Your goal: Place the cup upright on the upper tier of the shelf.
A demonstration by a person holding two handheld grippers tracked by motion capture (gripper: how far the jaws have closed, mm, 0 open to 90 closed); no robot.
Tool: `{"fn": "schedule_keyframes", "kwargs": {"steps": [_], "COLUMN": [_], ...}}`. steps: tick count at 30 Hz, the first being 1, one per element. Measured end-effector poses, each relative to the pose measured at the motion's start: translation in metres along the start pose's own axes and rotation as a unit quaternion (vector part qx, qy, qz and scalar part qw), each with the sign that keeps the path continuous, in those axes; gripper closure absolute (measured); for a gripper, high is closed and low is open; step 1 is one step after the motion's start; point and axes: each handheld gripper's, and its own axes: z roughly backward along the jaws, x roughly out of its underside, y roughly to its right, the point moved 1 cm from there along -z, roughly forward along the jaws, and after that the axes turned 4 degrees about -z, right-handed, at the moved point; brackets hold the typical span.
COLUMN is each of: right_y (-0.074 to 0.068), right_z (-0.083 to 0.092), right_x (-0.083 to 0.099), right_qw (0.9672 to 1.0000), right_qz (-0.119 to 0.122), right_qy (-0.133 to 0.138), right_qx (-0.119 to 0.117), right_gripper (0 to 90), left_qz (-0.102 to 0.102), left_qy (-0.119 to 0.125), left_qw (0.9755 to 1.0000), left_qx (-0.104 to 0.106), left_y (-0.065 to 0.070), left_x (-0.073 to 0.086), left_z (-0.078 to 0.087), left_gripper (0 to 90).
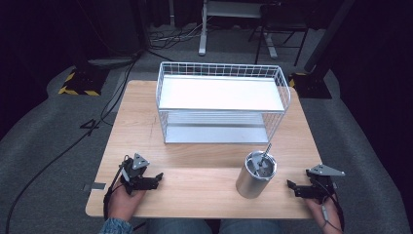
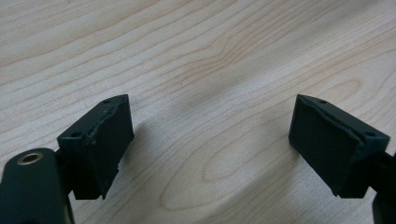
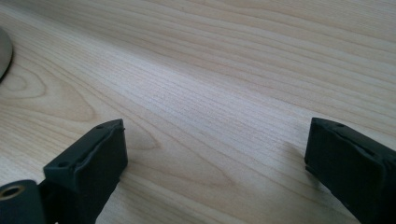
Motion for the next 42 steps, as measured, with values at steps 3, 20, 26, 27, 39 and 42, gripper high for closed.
{"fn": "schedule_keyframes", "kwargs": {"steps": [3,20,26,27,39,42], "right_y": [0.0,0.004,0.004,0.004,-0.008,-0.009], "right_z": [0.0,0.002,0.002,0.002,0.038,0.051], "right_x": [0.0,0.001,0.0,-0.001,-0.019,-0.023], "right_qw": [1.0,0.9999,1.0,1.0,0.9991,0.9984], "right_qz": [0.0,0.01,-0.004,-0.005,0.005,0.009], "right_qy": [0.0,0.002,-0.001,-0.003,0.026,0.038], "right_qx": [0.0,-0.011,0.002,0.002,-0.033,-0.04], "right_gripper": [6.1,9.1,9.3,9.6,12.4,12.4], "left_qz": [0.0,0.001,0.004,0.004,0.01,0.01], "left_qy": [0.0,-0.001,0.002,0.002,0.002,0.002], "left_qw": [1.0,1.0,1.0,1.0,0.9999,0.9999], "left_qx": [0.0,-0.002,-0.004,-0.004,-0.01,-0.01], "left_y": [0.0,0.0,0.0,0.0,0.0,0.0], "left_x": [0.0,0.0,0.0,0.0,-0.001,-0.001], "left_z": [0.0,0.0,0.0,0.0,-0.001,-0.001], "left_gripper": [14.3,14.4,14.5,14.4,14.6,14.6]}}
